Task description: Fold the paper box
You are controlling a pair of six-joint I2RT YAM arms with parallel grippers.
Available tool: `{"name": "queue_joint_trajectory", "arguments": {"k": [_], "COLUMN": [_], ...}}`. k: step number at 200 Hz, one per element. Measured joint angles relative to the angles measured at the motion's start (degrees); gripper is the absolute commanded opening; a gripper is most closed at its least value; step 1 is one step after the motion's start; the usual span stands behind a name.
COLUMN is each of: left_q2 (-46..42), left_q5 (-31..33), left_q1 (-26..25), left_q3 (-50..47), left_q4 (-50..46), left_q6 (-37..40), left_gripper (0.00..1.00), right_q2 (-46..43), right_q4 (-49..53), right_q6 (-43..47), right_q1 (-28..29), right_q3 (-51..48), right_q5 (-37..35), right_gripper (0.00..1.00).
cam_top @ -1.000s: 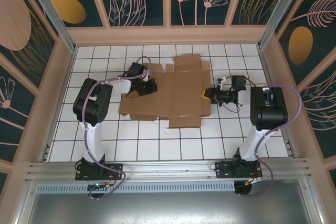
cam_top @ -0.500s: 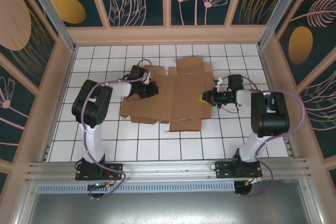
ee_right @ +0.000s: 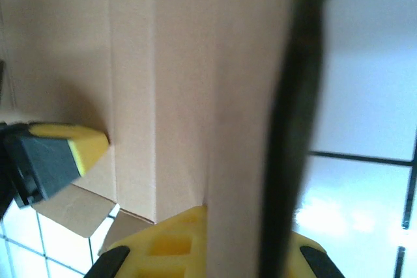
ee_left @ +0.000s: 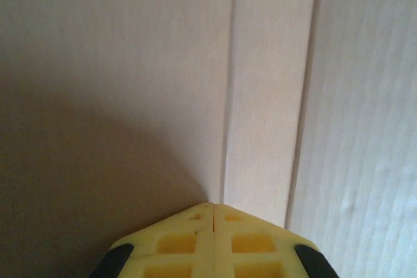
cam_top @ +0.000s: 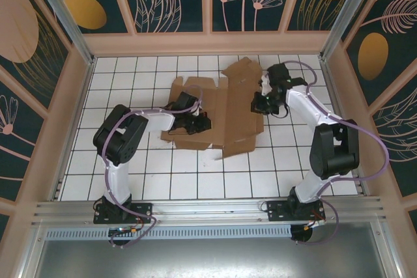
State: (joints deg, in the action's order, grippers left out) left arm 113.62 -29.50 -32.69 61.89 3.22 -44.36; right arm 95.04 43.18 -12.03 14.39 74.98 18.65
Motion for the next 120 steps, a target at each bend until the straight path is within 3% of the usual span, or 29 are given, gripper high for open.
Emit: {"name": "queue_joint_trajectory", "arguments": {"k": [55,120], "left_q2": [1.90,-1.86], "left_q5": [-3.32,-3.43], "left_q1": [-1.57,-1.33], "left_q3": [0.02,0.68], "left_q4": [4.81,4.50], "left_q6": [-5.77,-5.42], "left_gripper": [0.00,0.00], "right_q2": [5.75,13.14], "right_q4": [7.48,13.88], "right_q6": [1.70,2.82], "right_q1": [7.54,10.91], "right_q3": [14.21,23.41], "right_q5": [-12.48,-19.32], "right_gripper": [0.18,0.08]}}
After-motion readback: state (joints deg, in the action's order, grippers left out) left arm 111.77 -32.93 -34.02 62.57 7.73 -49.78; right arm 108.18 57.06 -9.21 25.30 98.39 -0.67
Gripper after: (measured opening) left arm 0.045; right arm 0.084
